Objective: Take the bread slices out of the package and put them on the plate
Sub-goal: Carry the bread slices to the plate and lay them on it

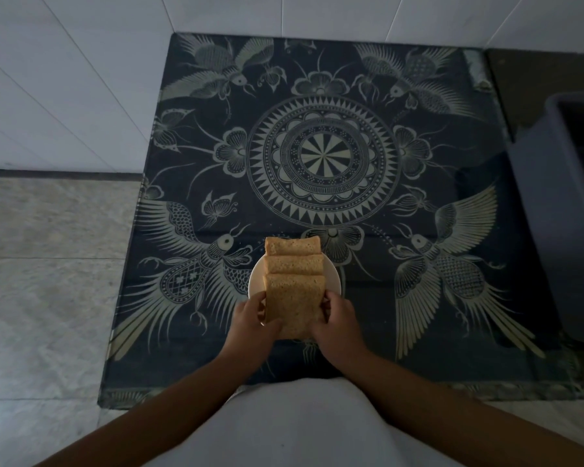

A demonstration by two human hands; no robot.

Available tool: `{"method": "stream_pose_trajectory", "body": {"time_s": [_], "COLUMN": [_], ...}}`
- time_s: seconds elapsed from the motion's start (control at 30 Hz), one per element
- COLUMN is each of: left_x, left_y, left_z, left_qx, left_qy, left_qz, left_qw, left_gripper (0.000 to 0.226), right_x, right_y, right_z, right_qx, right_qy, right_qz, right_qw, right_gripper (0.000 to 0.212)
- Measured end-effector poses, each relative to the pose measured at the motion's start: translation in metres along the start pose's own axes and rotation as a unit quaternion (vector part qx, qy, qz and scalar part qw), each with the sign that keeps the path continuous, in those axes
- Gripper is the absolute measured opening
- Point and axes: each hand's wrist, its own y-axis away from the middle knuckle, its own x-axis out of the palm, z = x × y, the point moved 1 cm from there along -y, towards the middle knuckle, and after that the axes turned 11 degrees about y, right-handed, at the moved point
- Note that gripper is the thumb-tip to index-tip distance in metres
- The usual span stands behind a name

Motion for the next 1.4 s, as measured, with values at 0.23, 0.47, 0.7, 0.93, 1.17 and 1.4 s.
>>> {"method": "stream_pose_trajectory", "body": {"time_s": [0.23, 0.47, 0.7, 0.93, 1.17, 1.4], "left_x": [-0.003, -0.007, -0.01, -0.014, -0.016, -0.017], "left_y": [0.0, 0.001, 0.006, -0.006, -0.005, 0.0], "left_z": [-0.001, 0.004, -0.005, -0.003, -0.005, -0.012], "left_qx": [-0.005, -0.01, -0.009, -0.036, -0.026, 0.01], "left_qy": [0.019, 0.039, 0.247, 0.286, 0.225, 0.211], "left_qz": [0.015, 0.012, 0.051, 0.116, 0.145, 0.156], "left_qw": [1.0, 0.999, 0.968, 0.951, 0.963, 0.965], "left_gripper": [0.041, 0.053, 0.02, 0.035, 0.038, 0.043], "right_x": [0.0, 0.002, -0.007, -0.015, -0.009, -0.007], "right_y": [0.0, 0.003, 0.004, -0.005, -0.009, -0.011], "right_z": [-0.003, -0.005, 0.004, -0.011, -0.013, -0.013], "right_qx": [0.027, 0.03, 0.016, 0.088, 0.049, 0.032], "right_qy": [0.004, 0.004, -0.139, -0.367, -0.318, -0.26], "right_qz": [0.023, 0.018, -0.022, 0.069, 0.108, 0.117], "right_qw": [0.999, 0.999, 0.99, 0.923, 0.941, 0.958], "right_gripper": [0.048, 0.043, 0.017, 0.059, 0.038, 0.039]}}
